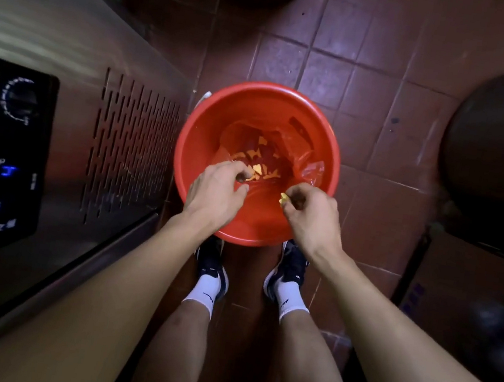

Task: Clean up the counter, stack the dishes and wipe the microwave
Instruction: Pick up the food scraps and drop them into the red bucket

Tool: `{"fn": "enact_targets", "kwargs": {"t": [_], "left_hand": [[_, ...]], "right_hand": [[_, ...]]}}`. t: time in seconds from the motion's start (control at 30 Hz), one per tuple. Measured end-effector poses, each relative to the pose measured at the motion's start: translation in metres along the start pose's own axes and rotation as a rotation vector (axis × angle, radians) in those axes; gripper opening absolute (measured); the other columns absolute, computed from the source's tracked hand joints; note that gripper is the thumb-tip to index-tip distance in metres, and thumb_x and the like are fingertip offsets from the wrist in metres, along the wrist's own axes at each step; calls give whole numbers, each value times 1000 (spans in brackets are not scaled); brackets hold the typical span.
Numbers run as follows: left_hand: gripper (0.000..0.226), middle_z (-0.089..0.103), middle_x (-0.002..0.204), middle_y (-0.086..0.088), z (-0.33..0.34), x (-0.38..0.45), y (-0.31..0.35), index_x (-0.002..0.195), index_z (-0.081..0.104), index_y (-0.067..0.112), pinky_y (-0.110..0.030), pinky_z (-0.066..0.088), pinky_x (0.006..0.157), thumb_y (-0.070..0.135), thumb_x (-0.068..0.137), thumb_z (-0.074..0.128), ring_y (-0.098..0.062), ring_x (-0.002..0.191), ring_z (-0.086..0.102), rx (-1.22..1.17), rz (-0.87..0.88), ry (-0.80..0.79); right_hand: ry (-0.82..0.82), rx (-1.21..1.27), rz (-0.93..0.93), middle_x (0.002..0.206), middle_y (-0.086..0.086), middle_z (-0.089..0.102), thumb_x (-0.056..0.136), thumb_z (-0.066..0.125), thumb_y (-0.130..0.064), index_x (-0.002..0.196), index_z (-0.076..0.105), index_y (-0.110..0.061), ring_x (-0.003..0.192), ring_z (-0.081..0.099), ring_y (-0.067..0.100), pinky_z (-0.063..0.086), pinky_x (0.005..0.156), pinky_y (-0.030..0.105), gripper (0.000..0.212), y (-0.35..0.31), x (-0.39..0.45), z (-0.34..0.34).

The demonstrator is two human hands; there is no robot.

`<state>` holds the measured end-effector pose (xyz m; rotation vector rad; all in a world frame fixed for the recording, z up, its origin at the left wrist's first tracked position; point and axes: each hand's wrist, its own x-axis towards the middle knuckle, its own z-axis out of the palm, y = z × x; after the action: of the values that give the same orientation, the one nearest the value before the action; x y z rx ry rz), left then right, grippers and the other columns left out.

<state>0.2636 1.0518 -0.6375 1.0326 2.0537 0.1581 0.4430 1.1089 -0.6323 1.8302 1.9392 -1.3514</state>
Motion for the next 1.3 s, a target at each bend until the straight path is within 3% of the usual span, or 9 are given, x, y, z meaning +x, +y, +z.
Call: {"fn": "enact_targets", "kwargs": {"t": [0.3,0.43,0.57,0.8,1.07,1.3], "left_hand": [[17,66,112,13,-6,-11,-15,106,65,36,-24,40,79,31,90,67,-10,92,58,35,-3,0],[27,65,124,8,-12,-20,-9,119,63,36,-33,46,89,36,92,62,-22,110,62,87,-2,-52],[44,58,139,2,-26,-35,-1,140,53,31,-42,44,104,37,97,53,-27,127,53,226,50,-133],[46,58,135,0,-70,-86,26,143,49,28,-42,42,104,39,98,49,-26,125,51,314,69,-148],[45,58,137,0,-143,-166,84,142,49,28,-44,43,103,40,99,47,-26,125,51,295,28,-69],[43,59,136,2,-211,-242,122,139,51,29,-42,44,103,41,98,50,-25,124,53,188,-14,120]], "right_hand": [[21,-26,-20,110,0,72,93,64,-25,112,68,-21,104,65,22,54,92,39,20,-11,16,12],[9,-55,-8,122,1,69,94,59,-25,119,67,-22,114,62,25,50,99,38,27,-15,11,7],[-30,-93,5,124,2,68,94,58,-25,121,66,-25,116,61,26,50,99,38,29,-18,-4,-7],[-118,-171,-29,129,5,66,94,57,-26,128,63,-24,118,61,28,49,99,39,34,-42,-48,-51],[-118,-343,-251,130,3,66,92,56,-27,130,63,-25,119,60,29,50,99,42,39,-103,-118,-127],[-94,-382,-496,127,-3,68,91,62,-29,123,66,-24,113,64,25,53,90,40,32,-170,-187,-186]]}}
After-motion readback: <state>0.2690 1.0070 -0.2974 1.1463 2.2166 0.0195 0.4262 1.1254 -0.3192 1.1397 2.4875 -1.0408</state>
